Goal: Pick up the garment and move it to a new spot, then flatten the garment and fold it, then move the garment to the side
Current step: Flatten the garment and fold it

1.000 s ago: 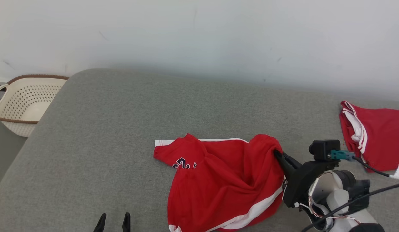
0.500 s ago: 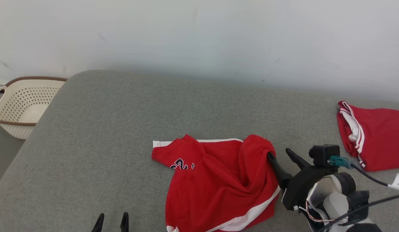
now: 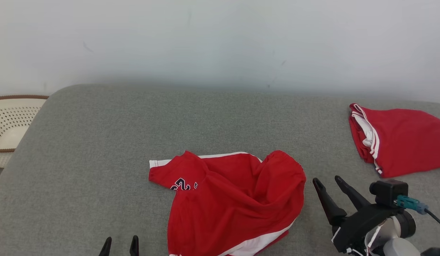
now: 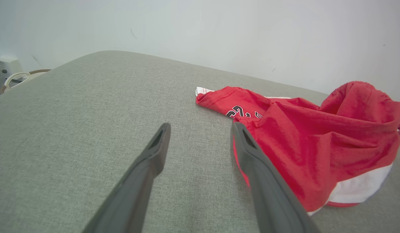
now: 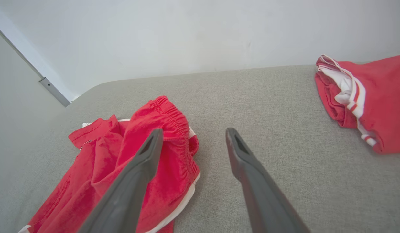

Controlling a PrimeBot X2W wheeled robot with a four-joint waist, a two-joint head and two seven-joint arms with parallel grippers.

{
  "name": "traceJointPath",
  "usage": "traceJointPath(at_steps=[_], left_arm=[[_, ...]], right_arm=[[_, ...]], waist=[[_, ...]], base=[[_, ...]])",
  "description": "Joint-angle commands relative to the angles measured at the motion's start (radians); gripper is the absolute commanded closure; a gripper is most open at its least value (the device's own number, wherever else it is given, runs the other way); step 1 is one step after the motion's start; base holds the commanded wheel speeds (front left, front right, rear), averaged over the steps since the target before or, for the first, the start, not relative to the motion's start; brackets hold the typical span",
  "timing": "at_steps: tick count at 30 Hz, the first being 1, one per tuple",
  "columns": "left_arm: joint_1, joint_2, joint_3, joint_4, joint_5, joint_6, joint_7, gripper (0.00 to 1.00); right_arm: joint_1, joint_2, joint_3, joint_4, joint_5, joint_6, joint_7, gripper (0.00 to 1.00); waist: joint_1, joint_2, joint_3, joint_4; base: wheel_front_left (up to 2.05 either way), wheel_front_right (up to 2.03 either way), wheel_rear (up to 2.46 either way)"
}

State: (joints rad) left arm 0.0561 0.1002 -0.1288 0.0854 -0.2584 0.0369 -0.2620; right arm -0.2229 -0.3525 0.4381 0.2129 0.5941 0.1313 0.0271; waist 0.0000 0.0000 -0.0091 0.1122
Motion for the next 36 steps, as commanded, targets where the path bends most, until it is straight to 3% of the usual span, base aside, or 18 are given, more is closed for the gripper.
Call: traceJointPath(at_steps=[1,12,22,36], left_arm=[[0.004,-0.002,0.003,0.0,0.006,-0.003,-0.004,0.0],[0.018,-0.012,0.023,-0.016,0.006,-0.003,-0.004,0.0],[0.031,-0.018,0.045,-0.032,0.015,-0.007,-0.004,0.0],[0.035,-0.028,0.057,-0.059,0.04,-0.01,-0.004,0.0]], right_arm=[[0.034,-0.004,-0.02,-0.028,-0.008,-0.001,0.0,0.0],[0.167,0.035,-0.15,-0.155,-0.095,-0.001,-0.085,0.0],[0.204,0.083,-0.17,-0.169,-0.169,-0.001,-0.117,0.0],[0.211,0.102,-0.178,-0.167,-0.219,-0.001,-0.127,0.0]], waist=[[0.0,0.0,0.002,-0.01],[0.0,0.0,-0.01,-0.025],[0.0,0.0,-0.021,-0.025],[0.0,0.0,-0.023,-0.015]], base=[[0.0,0.0,0.0],[0.0,0.0,0.0],[0.0,0.0,0.0],[0.0,0.0,0.0]])
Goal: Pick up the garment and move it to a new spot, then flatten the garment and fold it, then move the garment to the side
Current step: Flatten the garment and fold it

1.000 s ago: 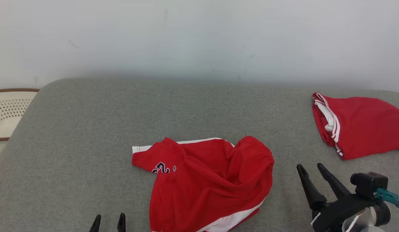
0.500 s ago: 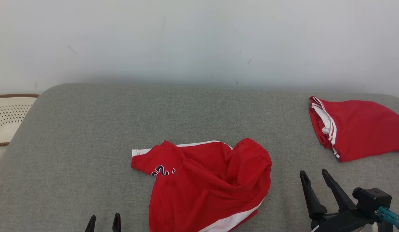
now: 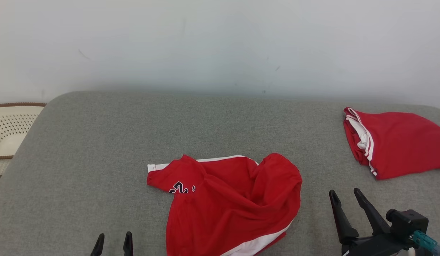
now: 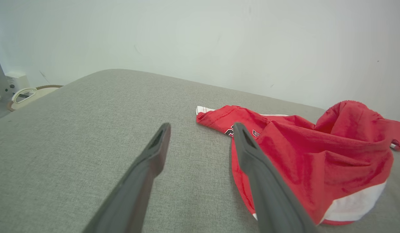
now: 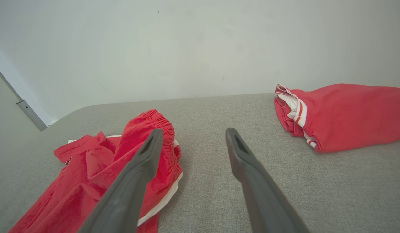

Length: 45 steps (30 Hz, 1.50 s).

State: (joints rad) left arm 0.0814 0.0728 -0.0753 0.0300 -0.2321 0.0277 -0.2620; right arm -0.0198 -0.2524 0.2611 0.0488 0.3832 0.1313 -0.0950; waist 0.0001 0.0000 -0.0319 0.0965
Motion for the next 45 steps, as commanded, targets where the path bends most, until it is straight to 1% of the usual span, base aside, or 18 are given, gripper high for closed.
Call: traceJointPath(at_steps=[1,5,17,26,42,45], left_arm=[[0.008,-0.001,0.007,-0.012,0.02,0.004,-0.004,0.0],[0.013,-0.003,0.017,-0.041,0.045,0.017,-0.004,0.0],[0.028,-0.007,0.042,-0.087,0.081,0.025,-0.004,0.0],[0.039,-0.009,0.05,-0.097,0.099,0.025,-0.004,0.0],[0.033,-0.01,0.051,-0.09,0.105,0.017,-0.004,0.0],[0.036,-0.008,0.038,-0.072,0.097,-0.001,-0.004,0.0]], right_arm=[[0.008,0.003,-0.001,-0.004,-0.012,-0.001,-0.008,0.0],[0.009,0.003,-0.002,-0.006,-0.028,-0.001,-0.021,0.0],[0.003,0.023,-0.023,0.017,-0.056,-0.001,-0.068,0.0],[0.016,0.043,-0.049,0.034,-0.067,-0.001,-0.077,0.0],[0.015,0.053,-0.054,0.039,-0.076,-0.001,-0.067,0.0],[0.014,0.046,-0.043,0.044,-0.075,-0.001,-0.055,0.0]], waist=[[-0.0001,0.0,0.001,0.001],[-0.0001,0.0,0.001,0.001],[-0.0001,0.0,-0.002,-0.004],[-0.0001,0.0,-0.006,-0.01],[-0.0001,0.0,-0.003,-0.017],[-0.0001,0.0,-0.003,-0.017]], base=[[0.0,0.0,0.0],[0.0,0.0,0.0],[0.0,0.0,0.0],[0.0,0.0,0.0],[0.0,0.0,0.0],[0.0,0.0,0.0]])
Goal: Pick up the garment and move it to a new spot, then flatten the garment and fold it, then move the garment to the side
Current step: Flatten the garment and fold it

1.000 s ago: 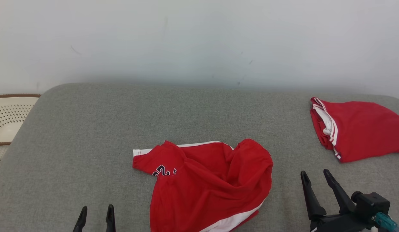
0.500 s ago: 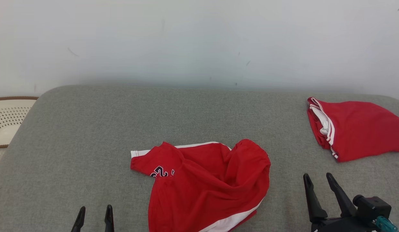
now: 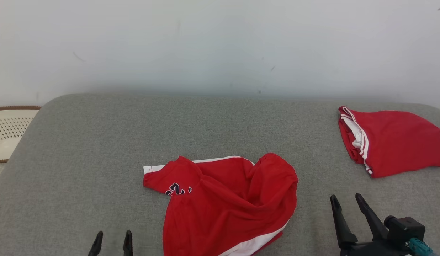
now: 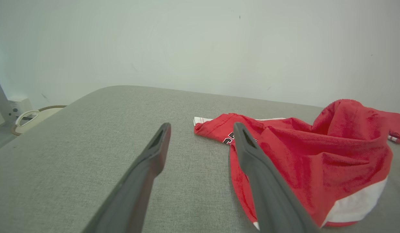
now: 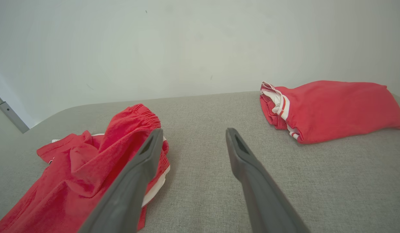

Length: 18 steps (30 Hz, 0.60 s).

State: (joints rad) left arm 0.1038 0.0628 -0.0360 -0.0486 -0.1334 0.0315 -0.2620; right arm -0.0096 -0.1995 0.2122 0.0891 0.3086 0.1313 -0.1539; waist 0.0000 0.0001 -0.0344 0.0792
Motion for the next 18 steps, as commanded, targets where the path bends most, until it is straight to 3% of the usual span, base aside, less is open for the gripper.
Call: traceJointPath(at_steps=[1,11,18], left_arm=[[0.014,0.003,-0.008,0.014,-0.003,-0.014,-0.004,0.0],[-0.024,0.01,-0.16,0.125,0.023,-0.11,0.021,0.0],[-0.061,0.015,-0.23,0.21,0.024,-0.136,0.019,0.0]], right_arm=[[0.002,-0.012,0.012,0.005,0.002,-0.001,0.01,0.0],[-0.069,-0.118,0.134,0.098,0.067,-0.001,0.077,0.0],[-0.16,-0.142,0.224,0.21,0.116,-0.001,0.067,0.0]], waist=[[0.0,-0.0001,0.0,0.0],[0.0,-0.0001,0.014,0.01],[0.0,-0.0001,0.047,0.015]], base=[[0.0,0.0,0.0],[0.0,0.0,0.0],[0.0,0.0,0.0]])
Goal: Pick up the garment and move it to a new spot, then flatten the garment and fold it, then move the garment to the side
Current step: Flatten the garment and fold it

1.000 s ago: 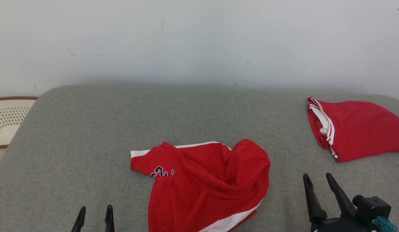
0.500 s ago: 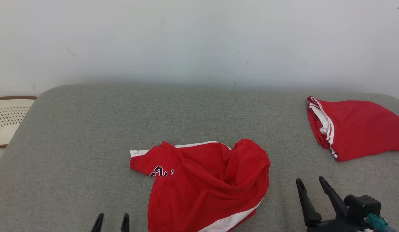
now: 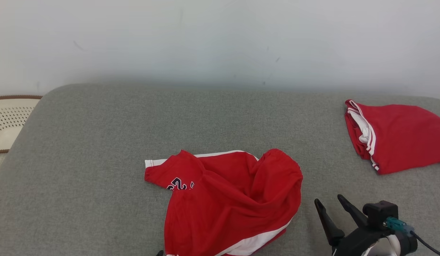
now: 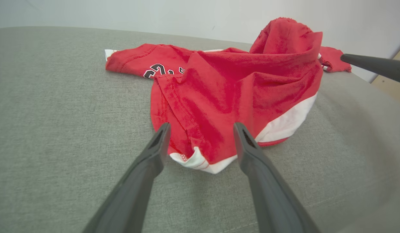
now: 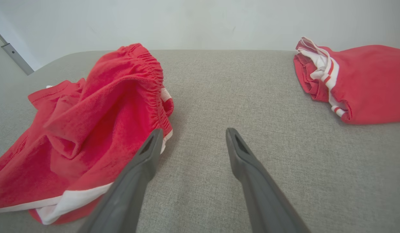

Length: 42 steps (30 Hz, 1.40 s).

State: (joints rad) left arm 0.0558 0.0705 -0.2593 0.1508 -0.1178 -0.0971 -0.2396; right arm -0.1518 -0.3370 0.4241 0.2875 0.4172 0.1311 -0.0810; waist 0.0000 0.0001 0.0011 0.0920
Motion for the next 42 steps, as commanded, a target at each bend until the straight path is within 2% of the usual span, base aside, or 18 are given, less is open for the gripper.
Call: traceJointPath(at_steps=[1,15,20,21,22,23,28,32,35,42], left_arm=[[-0.02,0.009,-0.015,0.023,0.01,-0.008,-0.004,0.0],[-0.142,0.014,-0.079,0.205,-0.007,-0.023,-0.012,0.0],[-0.199,0.002,-0.101,0.299,-0.034,-0.027,-0.02,0.0],[-0.207,0.001,-0.104,0.31,-0.036,-0.027,-0.02,0.13],[-0.214,-0.001,-0.108,0.324,-0.041,-0.027,-0.021,0.5],[-0.227,-0.004,-0.115,0.343,-0.048,-0.028,-0.023,1.0],[-0.238,-0.006,-0.109,0.363,-0.059,-0.024,-0.026,1.0],[-0.213,-0.002,-0.079,0.32,-0.074,-0.008,-0.027,1.0],[-0.167,0.01,-0.036,0.225,-0.084,0.009,-0.027,1.0],[-0.107,0.039,0.01,0.079,-0.085,0.034,-0.027,1.0]], right_arm=[[-0.035,-0.007,0.026,0.031,0.013,-0.001,-0.007,0.0],[-0.233,0.001,0.206,0.254,0.111,-0.001,-0.034,0.0],[-0.289,0.022,0.297,0.346,0.196,-0.001,-0.028,0.0],[-0.296,0.025,0.307,0.355,0.209,-0.001,-0.028,0.07],[-0.304,0.026,0.318,0.364,0.217,-0.001,-0.033,0.54],[-0.32,0.029,0.336,0.374,0.233,-0.001,-0.05,1.0],[-0.342,0.021,0.358,0.395,0.257,-0.001,-0.114,1.0],[-0.321,0.009,0.362,0.372,0.288,-0.001,-0.147,1.0],[-0.268,-0.024,0.366,0.274,0.362,-0.001,-0.154,1.0],[-0.16,-0.114,0.311,0.07,0.419,-0.001,-0.1,1.0]], waist=[[0.0,-0.0001,0.016,0.003],[0.0,-0.0001,0.076,0.028],[0.0,-0.0001,0.087,0.036],[0.0,-0.0001,0.089,0.036],[0.0,-0.0001,0.09,0.037],[0.0,-0.0001,0.092,0.037],[0.0,-0.0001,0.089,0.035],[0.0,-0.0001,0.074,0.032],[0.0,-0.0001,0.047,0.027],[0.0,-0.0001,0.013,0.016]], base=[[0.0,0.0,0.0],[0.0,0.0,0.0],[0.0,0.0,0.0],[0.0,0.0,0.0],[0.0,0.0,0.0],[0.0,0.0,0.0],[0.0,0.0,0.0],[0.0,0.0,0.0],[0.0,0.0,0.0],[0.0,0.0,0.0]])
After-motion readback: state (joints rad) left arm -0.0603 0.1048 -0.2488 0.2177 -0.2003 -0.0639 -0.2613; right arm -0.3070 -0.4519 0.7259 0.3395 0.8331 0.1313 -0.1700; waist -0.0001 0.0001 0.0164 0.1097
